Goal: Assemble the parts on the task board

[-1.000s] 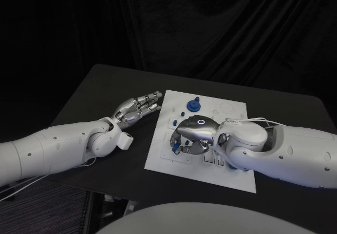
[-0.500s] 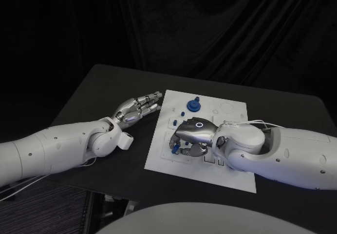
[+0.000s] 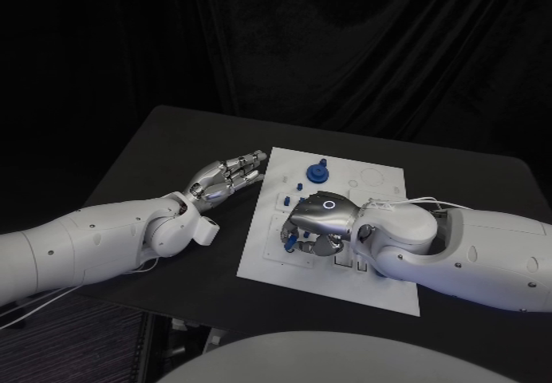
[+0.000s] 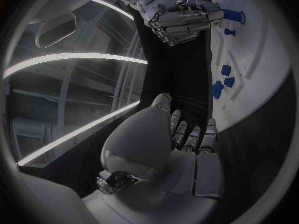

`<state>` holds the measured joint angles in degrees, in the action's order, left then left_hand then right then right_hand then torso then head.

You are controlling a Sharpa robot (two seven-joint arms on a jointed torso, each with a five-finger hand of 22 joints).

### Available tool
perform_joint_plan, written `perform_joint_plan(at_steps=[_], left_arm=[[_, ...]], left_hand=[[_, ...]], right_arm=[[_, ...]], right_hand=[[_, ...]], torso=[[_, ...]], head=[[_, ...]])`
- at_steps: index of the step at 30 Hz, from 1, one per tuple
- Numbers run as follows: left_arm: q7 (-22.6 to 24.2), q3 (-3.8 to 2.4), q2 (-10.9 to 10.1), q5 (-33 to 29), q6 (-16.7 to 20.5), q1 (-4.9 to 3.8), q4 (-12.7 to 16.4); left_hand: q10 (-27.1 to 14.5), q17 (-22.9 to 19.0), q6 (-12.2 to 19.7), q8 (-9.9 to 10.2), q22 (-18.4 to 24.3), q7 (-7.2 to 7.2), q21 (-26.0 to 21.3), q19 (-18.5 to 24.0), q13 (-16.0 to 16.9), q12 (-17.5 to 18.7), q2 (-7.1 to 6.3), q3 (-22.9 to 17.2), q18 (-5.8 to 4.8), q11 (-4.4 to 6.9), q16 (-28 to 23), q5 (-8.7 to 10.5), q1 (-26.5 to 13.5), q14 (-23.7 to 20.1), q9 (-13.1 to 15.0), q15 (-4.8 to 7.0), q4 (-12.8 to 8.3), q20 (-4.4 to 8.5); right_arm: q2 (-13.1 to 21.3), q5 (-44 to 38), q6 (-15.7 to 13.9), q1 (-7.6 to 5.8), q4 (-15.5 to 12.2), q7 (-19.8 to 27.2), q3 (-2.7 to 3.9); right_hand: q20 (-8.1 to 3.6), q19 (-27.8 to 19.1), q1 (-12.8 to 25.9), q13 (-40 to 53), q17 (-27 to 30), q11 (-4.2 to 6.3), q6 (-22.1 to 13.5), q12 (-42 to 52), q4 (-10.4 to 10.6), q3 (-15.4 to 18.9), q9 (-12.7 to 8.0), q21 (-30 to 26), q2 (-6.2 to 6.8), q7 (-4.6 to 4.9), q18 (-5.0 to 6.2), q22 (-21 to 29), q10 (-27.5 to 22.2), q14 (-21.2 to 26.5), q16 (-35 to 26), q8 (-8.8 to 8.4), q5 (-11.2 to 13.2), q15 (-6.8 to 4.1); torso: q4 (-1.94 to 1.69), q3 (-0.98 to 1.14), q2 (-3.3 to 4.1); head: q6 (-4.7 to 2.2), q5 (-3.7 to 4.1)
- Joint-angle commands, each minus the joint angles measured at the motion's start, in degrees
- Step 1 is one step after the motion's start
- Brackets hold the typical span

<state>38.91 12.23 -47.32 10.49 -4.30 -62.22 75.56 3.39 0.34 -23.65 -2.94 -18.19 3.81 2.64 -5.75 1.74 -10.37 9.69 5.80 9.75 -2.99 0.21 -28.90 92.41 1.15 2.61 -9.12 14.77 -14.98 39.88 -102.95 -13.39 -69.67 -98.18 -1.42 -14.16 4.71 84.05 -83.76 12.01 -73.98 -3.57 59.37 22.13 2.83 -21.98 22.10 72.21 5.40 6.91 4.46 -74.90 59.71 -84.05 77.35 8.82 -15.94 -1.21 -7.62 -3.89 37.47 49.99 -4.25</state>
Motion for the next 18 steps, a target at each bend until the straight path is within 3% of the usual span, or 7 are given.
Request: perform_joint_plan(at_steps=[1, 18], left_arm=[[3.8, -0.05, 0.2, -0.3, -0.7, 0.10, 0.0], [3.8, -0.05, 0.3, -0.3, -0.8, 0.21, -0.2]], left_hand=[[-0.1, 0.0, 0.3, 0.2, 0.1, 0.24, 0.1, 0.0, -0.1, 0.3, 0.23, -0.2, 0.24, -0.14, 0.2, 0.34, 0.0, -0.1, 0.0, -0.32, -0.1, -0.34], [-0.1, 0.0, 0.4, 0.2, 0.1, 0.25, 0.1, 0.0, -0.1, 0.3, 0.25, -0.2, 0.25, -0.15, 0.1, 0.46, 0.0, -0.2, 0.0, -0.29, -0.1, -0.34]], right_arm=[[0.1, -2.3, 0.3, 0.14, -0.1, 0.0, 0.01], [-0.1, -2.6, 2.3, 0.30, 0.7, -0.3, -0.01]], right_hand=[[0.38, 0.0, 0.4, 0.0, 0.1, -0.01, 0.8, -0.4, -0.1, -0.1, 0.6, 0.2, 0.07, 0.22, -0.81, -10.3, 0.5, -2.1, 0.1, 0.22, -0.3, 0.31], [0.37, -0.1, 0.4, -0.1, 0.2, 0.00, 0.8, -0.4, -0.2, -0.2, 0.7, 0.0, 0.06, 0.23, -0.78, -10.3, 0.6, -2.0, 0.0, 0.21, -0.3, 0.30]], torso=[[-0.01, 0.02, 0.02], [-0.02, -0.08, -0.01]], head=[[0.01, 0.09], [0.01, 0.03]])
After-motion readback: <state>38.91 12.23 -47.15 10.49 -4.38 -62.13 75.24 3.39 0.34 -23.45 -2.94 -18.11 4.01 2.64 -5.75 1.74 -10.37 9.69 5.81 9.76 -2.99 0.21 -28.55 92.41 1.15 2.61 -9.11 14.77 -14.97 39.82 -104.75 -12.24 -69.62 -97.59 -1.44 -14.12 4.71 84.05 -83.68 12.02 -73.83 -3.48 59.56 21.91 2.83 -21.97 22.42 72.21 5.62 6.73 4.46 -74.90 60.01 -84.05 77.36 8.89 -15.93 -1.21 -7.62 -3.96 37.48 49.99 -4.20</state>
